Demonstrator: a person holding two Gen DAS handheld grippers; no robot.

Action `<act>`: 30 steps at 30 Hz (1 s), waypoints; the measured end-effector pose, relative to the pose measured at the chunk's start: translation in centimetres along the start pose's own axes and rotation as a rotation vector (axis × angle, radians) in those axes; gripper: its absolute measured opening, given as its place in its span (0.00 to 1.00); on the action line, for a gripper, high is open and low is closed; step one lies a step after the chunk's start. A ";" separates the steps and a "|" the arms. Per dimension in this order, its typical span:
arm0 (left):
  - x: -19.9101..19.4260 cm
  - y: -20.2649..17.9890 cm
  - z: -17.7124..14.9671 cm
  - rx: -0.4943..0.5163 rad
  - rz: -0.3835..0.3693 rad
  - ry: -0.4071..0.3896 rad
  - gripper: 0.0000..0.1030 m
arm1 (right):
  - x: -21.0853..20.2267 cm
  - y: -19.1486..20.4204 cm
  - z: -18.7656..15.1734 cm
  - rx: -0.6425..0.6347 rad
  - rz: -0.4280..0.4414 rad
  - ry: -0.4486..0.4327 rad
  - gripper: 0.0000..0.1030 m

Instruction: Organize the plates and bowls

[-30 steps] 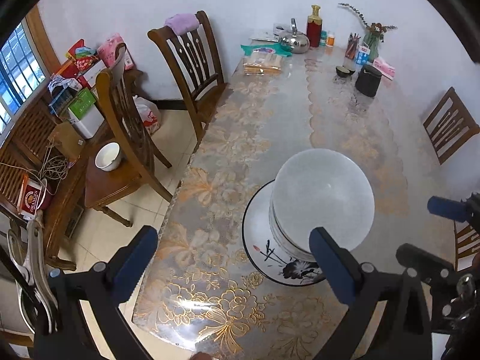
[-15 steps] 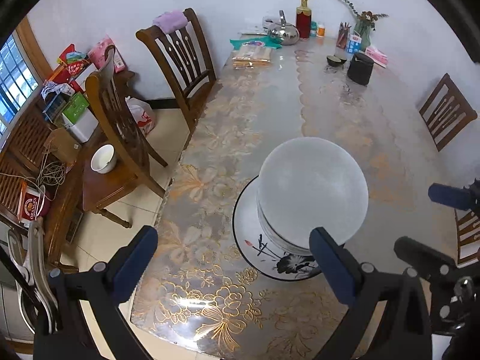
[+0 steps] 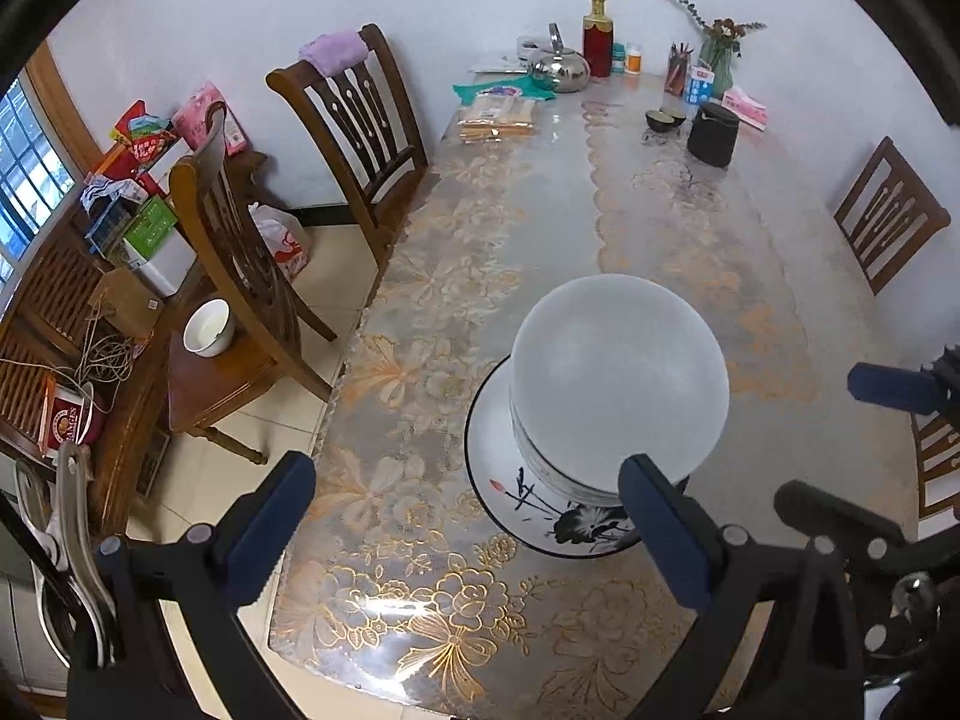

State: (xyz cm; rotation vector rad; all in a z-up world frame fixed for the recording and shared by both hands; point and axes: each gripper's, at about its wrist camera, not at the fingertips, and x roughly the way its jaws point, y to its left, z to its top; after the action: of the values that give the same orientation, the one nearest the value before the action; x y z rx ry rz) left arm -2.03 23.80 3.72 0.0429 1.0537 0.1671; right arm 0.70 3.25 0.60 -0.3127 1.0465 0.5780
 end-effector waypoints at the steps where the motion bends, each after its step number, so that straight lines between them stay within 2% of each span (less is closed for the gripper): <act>1: 0.0 0.0 0.0 0.001 0.003 0.000 1.00 | 0.0 0.0 0.0 0.002 -0.001 0.003 0.77; 15: 0.3 0.0 -0.2 -0.003 -0.015 0.013 1.00 | -0.1 -0.2 -0.1 0.063 0.042 0.015 0.77; 18: 0.1 -0.2 -0.1 0.004 -0.019 0.003 1.00 | -0.1 -0.1 0.0 0.069 0.032 0.012 0.77; 21: 0.1 -0.3 -0.1 0.004 -0.028 -0.003 1.00 | -0.4 0.2 0.1 0.069 -0.036 -0.011 0.78; 30: 0.3 0.0 0.0 -0.003 -0.018 0.007 1.00 | -0.2 -0.2 0.4 0.079 -0.025 -0.005 0.78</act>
State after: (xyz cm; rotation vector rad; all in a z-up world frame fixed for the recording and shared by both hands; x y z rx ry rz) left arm -1.86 23.82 3.51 0.0302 1.0609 0.1531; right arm 1.01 3.26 0.99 -0.2541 1.0560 0.5134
